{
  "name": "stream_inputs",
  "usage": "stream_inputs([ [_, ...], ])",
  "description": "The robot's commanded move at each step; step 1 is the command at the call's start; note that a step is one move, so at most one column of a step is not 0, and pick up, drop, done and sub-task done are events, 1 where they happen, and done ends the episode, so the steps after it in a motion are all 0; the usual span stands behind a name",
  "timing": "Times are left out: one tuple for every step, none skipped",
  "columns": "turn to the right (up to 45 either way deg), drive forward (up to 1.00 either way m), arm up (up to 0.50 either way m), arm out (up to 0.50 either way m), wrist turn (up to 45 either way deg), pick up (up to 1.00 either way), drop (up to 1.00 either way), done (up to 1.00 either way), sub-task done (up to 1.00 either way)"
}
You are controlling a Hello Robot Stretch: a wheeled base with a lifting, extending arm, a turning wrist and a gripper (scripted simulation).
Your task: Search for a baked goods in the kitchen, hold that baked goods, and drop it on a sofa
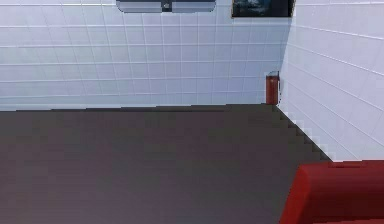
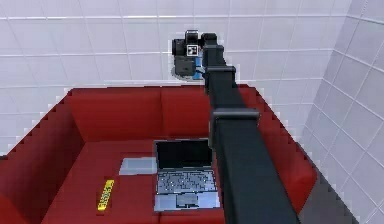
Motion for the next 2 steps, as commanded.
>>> stream_inputs([
  [0.0, 0.0, 0.0, 0.0, -39.0, 0.0, 0.0, 0.0, 0.0],
  [0.0, 0.0, -0.36, 0.0, 0.0, 0.0, 0.0, 0.0, 0.0],
])
